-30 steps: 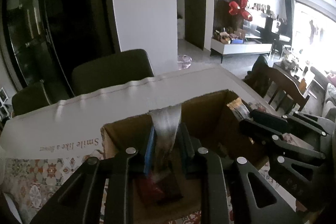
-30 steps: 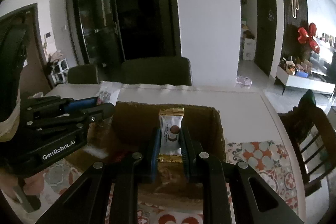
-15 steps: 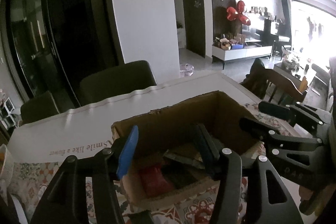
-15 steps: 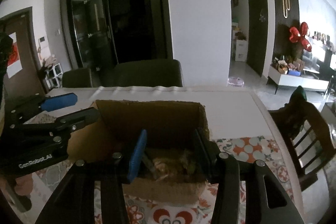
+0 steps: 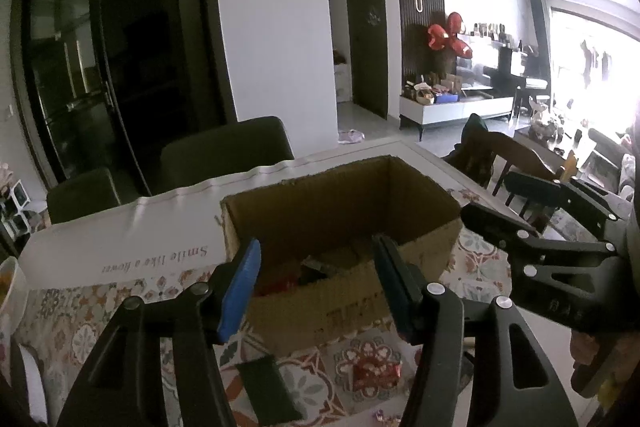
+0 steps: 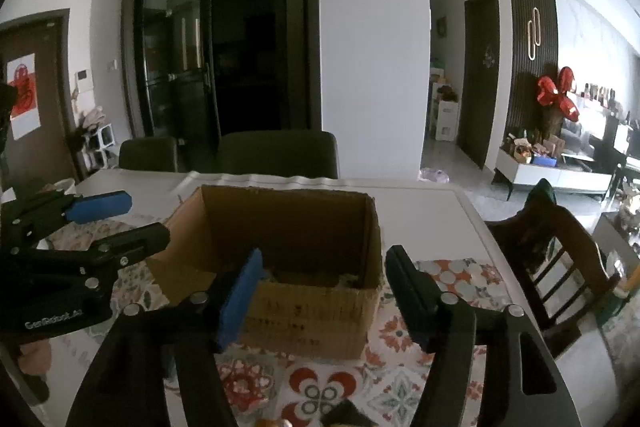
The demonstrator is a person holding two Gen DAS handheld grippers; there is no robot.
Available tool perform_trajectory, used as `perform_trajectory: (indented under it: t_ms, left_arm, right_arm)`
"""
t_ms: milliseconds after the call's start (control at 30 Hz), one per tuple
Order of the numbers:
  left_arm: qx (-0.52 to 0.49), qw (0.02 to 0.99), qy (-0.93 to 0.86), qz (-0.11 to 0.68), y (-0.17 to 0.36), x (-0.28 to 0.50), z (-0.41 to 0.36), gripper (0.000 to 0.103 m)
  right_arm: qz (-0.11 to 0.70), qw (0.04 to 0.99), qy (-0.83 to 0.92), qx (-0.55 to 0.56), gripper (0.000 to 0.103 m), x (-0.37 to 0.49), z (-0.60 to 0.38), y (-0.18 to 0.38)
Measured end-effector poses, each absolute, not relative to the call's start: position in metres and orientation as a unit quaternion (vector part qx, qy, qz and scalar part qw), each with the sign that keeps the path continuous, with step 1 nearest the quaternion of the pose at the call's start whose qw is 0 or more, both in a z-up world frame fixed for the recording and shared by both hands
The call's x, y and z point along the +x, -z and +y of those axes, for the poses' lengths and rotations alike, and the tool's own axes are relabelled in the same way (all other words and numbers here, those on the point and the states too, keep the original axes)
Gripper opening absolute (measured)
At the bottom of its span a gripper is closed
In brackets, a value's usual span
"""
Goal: Organize snacks
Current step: 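Move both tools back from the box to the snacks on the table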
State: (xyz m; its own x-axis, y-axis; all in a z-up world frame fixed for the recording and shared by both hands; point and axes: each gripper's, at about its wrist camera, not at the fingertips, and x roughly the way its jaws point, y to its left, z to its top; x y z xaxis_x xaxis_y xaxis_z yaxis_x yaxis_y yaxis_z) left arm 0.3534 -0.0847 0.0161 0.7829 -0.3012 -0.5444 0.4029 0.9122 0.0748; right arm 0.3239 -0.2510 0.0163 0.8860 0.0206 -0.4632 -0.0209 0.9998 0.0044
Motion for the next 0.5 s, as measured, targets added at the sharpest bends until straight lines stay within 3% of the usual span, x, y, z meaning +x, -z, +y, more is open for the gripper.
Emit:
perform_trajectory:
  t_ms: [400, 500]
  left_arm:
    - [0.102, 0.936, 0.185, 0.280, 0.008, 0.315, -0.079, 0.058]
    - [0.108, 0.936, 0.181, 0.280, 0.015, 0.305, -0.079, 0.058]
  right_arm:
    - [0.243, 0.970, 0.003, -0.003, 0.065, 0.284, -0.246, -0.002]
    - [0.251, 0.968, 0.010, 0.005, 0.072, 0.277, -0.249, 0.006]
